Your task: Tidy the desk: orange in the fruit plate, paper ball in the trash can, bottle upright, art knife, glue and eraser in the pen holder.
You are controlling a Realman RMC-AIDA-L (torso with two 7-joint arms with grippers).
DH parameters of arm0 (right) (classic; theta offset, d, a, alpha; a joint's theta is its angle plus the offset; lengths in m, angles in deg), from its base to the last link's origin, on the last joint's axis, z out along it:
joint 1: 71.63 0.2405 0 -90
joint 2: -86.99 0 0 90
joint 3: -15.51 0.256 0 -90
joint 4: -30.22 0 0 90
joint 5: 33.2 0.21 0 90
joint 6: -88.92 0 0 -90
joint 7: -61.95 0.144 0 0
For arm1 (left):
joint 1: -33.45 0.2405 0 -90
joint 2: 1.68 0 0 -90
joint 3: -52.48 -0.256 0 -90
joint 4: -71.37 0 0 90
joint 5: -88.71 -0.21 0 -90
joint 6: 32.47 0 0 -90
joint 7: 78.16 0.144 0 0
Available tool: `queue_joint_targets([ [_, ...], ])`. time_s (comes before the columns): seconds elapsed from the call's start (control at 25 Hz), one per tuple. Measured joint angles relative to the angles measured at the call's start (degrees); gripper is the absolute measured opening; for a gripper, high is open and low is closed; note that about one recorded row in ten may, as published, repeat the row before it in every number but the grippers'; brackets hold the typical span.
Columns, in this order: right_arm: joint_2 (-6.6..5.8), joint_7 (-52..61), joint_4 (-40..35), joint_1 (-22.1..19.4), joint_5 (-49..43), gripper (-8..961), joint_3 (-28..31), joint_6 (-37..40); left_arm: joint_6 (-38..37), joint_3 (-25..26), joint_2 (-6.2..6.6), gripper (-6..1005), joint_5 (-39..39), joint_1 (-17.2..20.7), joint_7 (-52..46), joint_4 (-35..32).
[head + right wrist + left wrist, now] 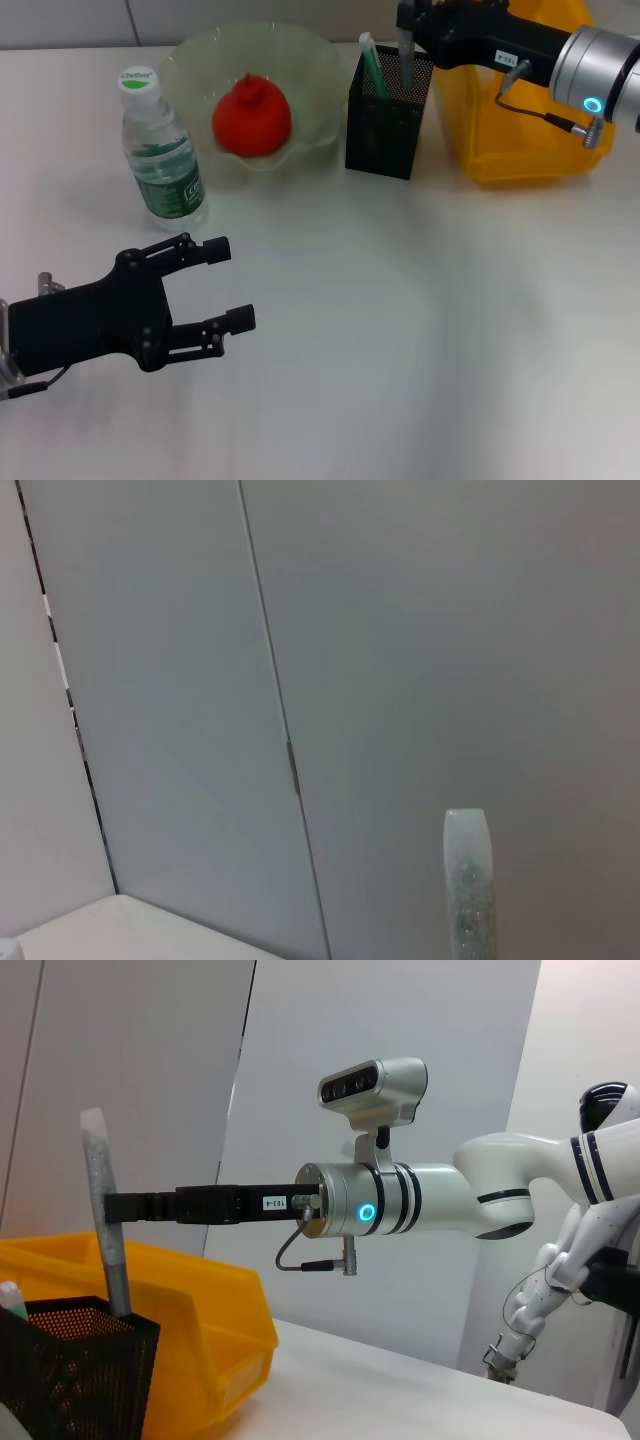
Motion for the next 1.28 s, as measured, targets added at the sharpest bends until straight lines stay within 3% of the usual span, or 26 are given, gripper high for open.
queue_joint_targets([
  [0.32, -0.06, -0.1, 1.3, 0.5, -0.2, 246, -0.5, -1.6, -0.2, 0.0, 0.00, 843, 0.0, 0.0, 0.0, 0.0],
  [0.64, -0.09, 0.3, 1.4, 0.2, 1.2, 413, -0.9, -0.3, -0.2, 0.0, 0.00, 844, 0.0, 0.0, 0.0, 0.0],
  [0.84, -1.09, 4.7, 0.3, -3.2, 6.3, 556, -0.7, 13.4, -0.4, 0.0, -0.03, 844, 0.0, -0.1, -0.2, 0.0],
  [0.92, -3.06, 8.0, -1.1, -6.6, 4.9, 636, -2.1, 28.6, -0.4, 0.0, -0.12, 843, 0.0, -0.1, -0.2, 0.0],
  [1.12, -4.60, 6.7, -1.3, -8.4, -4.7, 769, -4.0, 37.8, -0.4, -0.1, -0.17, 843, 0.0, -0.2, -0.2, 0.0],
  [1.28, -4.31, 3.7, -1.3, -9.6, -12.2, 806, -4.1, 40.1, 0.3, -1.5, -0.25, 844, 0.0, -0.9, -0.3, 0.4],
])
